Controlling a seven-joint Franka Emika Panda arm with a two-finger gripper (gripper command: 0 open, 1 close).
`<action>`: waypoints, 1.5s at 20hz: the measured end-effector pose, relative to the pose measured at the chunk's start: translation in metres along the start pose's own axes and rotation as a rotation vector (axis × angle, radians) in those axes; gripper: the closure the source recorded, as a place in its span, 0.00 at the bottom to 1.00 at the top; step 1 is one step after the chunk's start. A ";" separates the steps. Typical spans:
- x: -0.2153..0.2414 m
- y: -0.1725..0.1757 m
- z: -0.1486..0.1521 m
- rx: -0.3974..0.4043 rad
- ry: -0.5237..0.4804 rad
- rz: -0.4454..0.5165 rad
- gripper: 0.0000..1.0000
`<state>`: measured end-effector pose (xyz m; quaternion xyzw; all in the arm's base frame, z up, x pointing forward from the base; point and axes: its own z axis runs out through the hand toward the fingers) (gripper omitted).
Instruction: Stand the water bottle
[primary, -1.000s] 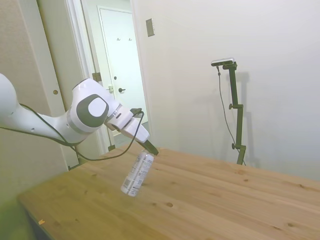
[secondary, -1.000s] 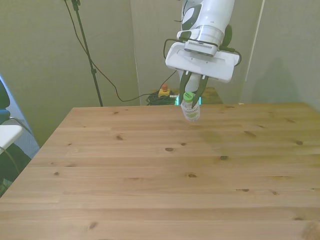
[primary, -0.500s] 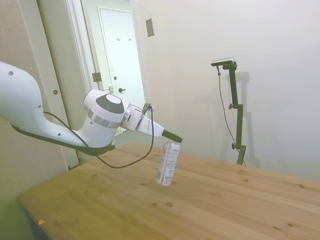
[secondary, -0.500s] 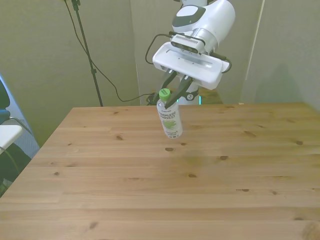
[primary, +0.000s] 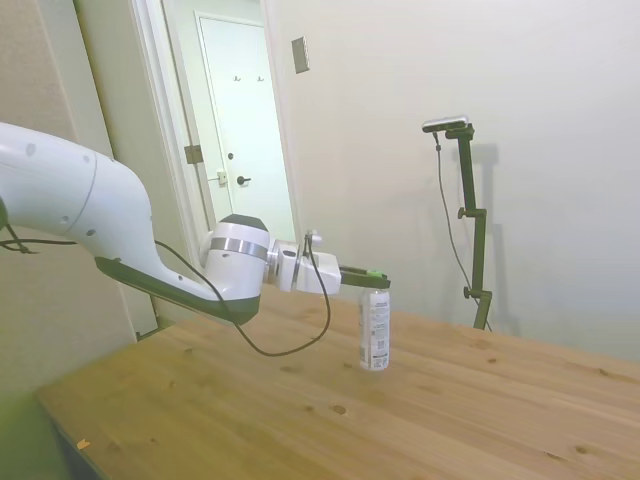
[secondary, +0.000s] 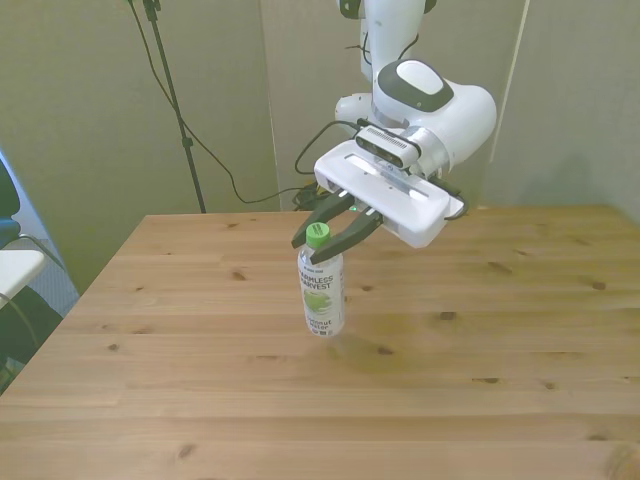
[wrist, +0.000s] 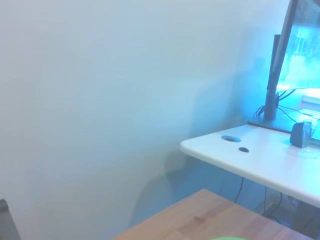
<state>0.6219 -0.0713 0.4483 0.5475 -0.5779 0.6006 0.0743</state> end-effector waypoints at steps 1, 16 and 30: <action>0.004 -0.004 0.001 0.002 0.006 0.005 1.00; -0.027 0.016 0.026 -0.050 -0.009 -0.029 1.00; -0.038 0.024 0.028 -0.074 -0.004 -0.043 0.00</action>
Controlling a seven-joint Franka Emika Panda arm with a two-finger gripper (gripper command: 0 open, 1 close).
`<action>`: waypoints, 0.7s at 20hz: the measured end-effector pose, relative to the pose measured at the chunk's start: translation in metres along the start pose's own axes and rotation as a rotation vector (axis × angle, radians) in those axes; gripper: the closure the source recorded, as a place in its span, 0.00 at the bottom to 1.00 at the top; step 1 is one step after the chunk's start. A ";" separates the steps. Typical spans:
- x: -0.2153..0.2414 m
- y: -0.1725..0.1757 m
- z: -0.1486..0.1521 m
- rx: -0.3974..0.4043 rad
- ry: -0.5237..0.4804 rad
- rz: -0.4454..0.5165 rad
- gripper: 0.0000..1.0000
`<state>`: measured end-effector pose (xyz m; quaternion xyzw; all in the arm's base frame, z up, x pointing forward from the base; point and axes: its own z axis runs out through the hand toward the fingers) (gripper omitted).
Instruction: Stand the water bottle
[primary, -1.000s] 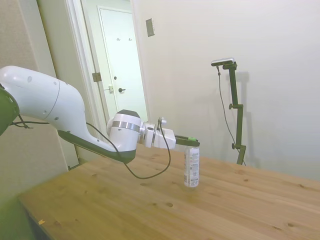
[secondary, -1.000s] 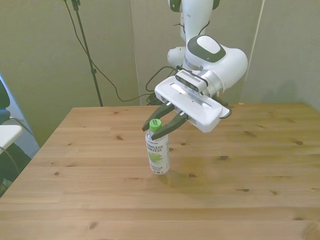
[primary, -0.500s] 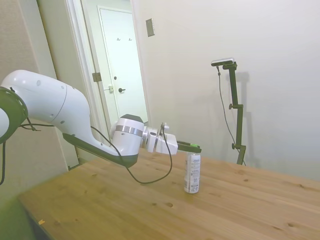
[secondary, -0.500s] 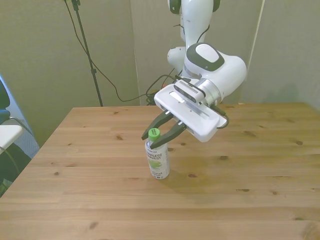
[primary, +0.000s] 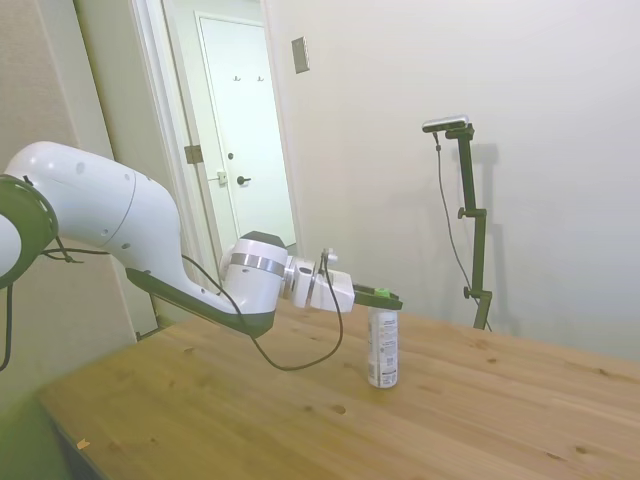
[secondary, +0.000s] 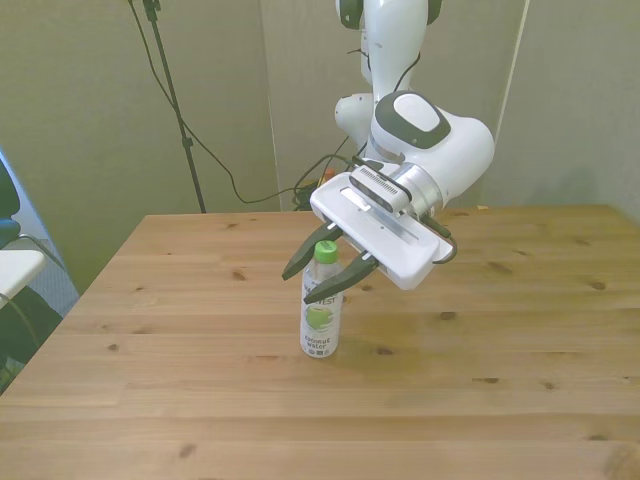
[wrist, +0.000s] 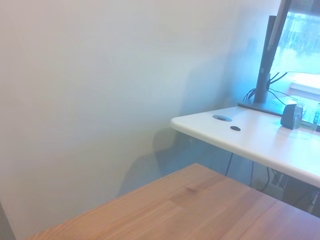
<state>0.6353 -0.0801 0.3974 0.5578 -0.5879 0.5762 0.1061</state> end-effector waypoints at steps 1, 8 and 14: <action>0.000 0.000 0.000 0.000 0.000 0.000 0.00; -0.002 0.001 -0.001 -0.004 -0.003 -0.001 0.00; 0.000 0.006 -0.014 -0.001 -0.011 -0.007 0.00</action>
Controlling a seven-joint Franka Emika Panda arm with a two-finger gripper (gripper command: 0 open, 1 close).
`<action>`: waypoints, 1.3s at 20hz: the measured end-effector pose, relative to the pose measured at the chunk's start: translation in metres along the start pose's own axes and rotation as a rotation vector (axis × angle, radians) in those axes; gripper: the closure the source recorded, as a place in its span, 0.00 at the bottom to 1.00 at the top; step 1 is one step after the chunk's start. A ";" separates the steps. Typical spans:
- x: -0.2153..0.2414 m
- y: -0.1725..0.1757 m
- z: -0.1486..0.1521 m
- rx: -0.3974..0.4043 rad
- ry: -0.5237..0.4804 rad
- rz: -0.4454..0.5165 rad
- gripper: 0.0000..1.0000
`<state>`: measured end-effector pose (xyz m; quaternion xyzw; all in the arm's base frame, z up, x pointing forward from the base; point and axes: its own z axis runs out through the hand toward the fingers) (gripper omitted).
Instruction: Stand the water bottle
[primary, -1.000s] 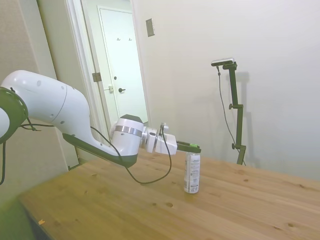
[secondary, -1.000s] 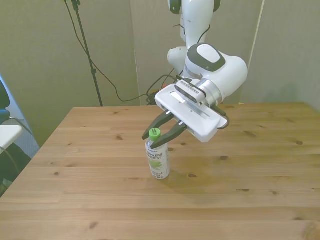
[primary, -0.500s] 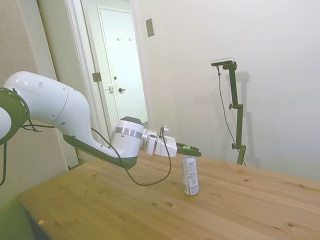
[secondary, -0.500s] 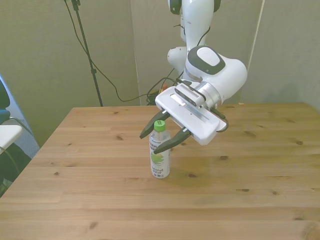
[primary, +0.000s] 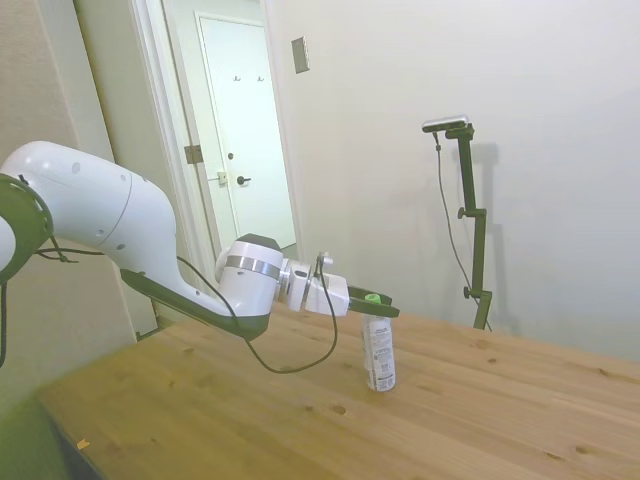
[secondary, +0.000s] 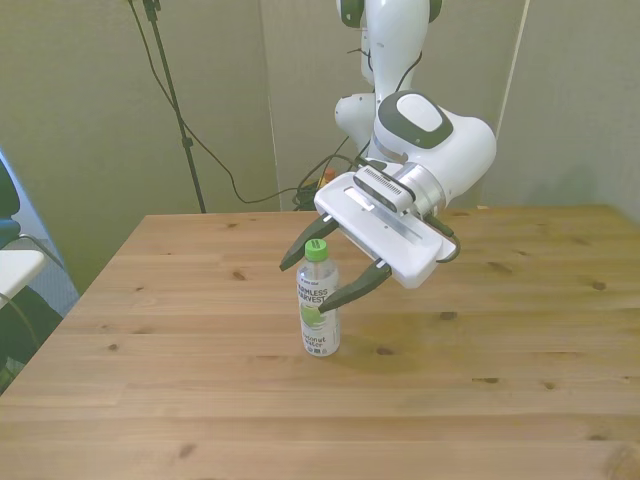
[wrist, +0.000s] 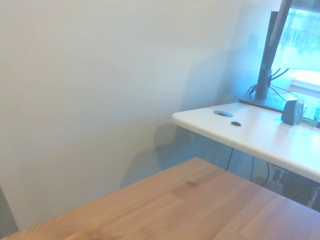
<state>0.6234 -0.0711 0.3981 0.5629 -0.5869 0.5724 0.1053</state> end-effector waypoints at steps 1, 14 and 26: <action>0.003 0.002 -0.007 0.002 -0.005 0.000 0.00; 0.060 0.063 -0.170 -0.055 -0.462 -0.148 0.00; 0.168 0.100 -0.199 -0.154 -0.951 -0.522 0.00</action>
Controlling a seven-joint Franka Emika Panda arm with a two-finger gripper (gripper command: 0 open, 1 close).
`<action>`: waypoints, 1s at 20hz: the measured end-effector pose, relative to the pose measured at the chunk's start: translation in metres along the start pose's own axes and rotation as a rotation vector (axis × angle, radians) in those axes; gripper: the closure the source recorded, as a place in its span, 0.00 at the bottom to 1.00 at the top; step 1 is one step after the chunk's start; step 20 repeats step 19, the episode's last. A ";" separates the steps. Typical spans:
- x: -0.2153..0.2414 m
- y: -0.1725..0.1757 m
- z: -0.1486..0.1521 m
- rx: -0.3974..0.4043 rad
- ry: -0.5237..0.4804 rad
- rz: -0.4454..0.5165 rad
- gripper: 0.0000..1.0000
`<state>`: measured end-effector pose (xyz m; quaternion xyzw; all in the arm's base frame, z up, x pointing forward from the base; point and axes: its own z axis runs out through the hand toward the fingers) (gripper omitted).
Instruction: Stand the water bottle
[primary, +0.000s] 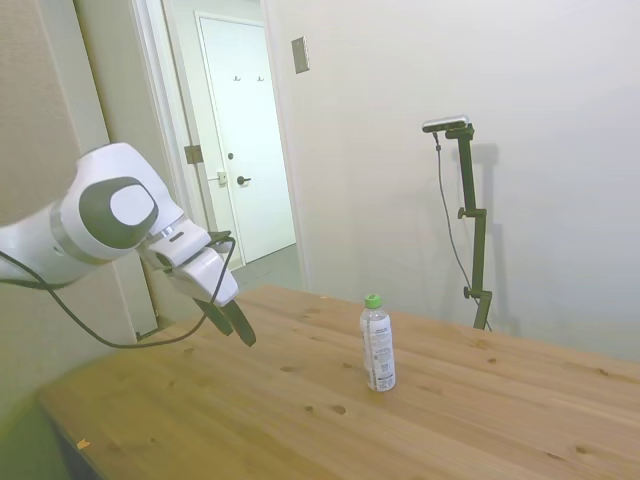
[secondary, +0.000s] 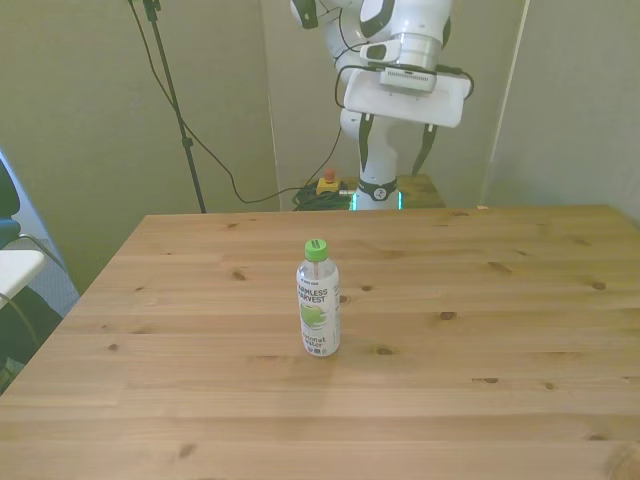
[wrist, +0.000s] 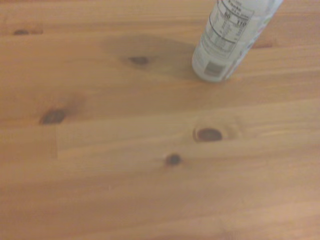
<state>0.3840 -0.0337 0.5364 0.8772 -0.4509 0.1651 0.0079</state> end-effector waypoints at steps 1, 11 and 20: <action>0.002 0.006 -0.005 -0.008 -0.034 -0.032 0.00; 0.019 0.021 0.020 -0.053 -0.256 -0.297 0.00; 0.031 0.025 0.021 -0.088 -0.247 -0.299 0.00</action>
